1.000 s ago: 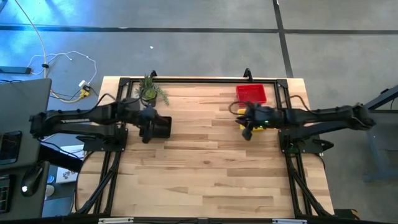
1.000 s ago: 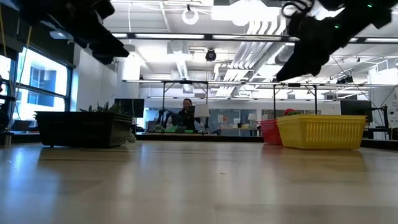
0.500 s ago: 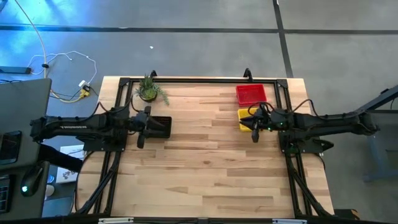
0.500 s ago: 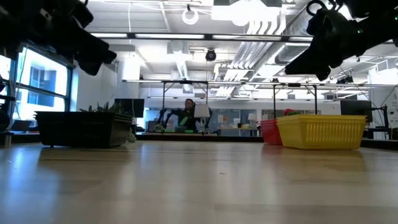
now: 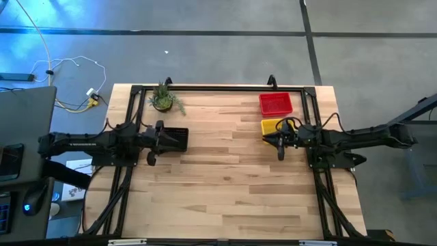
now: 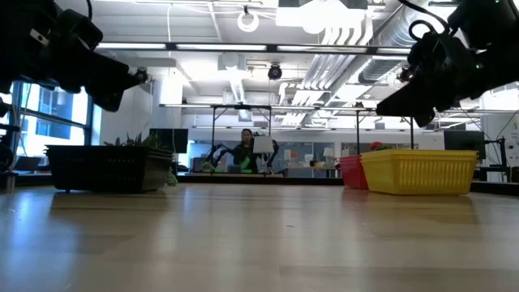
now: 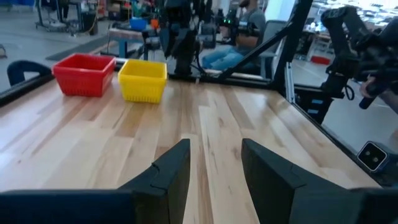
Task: Stack baskets by color
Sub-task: Return to Home Position
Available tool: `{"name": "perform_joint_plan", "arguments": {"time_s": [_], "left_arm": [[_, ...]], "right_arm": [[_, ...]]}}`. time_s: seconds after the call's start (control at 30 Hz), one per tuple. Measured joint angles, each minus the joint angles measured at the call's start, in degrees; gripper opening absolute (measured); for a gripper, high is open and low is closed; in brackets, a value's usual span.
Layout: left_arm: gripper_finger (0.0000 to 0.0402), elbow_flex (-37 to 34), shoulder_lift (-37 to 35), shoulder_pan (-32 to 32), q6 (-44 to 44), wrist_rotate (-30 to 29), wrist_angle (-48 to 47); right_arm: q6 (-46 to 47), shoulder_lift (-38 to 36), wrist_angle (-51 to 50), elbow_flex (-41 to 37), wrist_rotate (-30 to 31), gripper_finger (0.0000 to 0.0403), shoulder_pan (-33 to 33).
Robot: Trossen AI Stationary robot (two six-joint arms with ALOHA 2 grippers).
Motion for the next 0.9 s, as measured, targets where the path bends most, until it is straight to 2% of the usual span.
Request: {"name": "perform_joint_plan", "arguments": {"time_s": [0.43, 0.73, 0.9], "left_arm": [[0.0131, -0.31, -7.19, 0.98, 8.66, -0.79, -1.16], [0.0131, -0.31, -7.43, 2.82, 13.7, -6.7, -4.56], [0.0131, -0.31, -7.43, 3.23, 16.18, -7.76, -4.84]], "right_arm": [[-4.56, -0.88, 1.94, -3.66, 1.56, 0.0053, -0.04], [-12.1, -7.2, 0.56, -3.85, 6.24, 0.0053, -0.17], [-12.45, -11.67, -3.2, -3.85, 7.09, 0.0053, -0.17]]}}
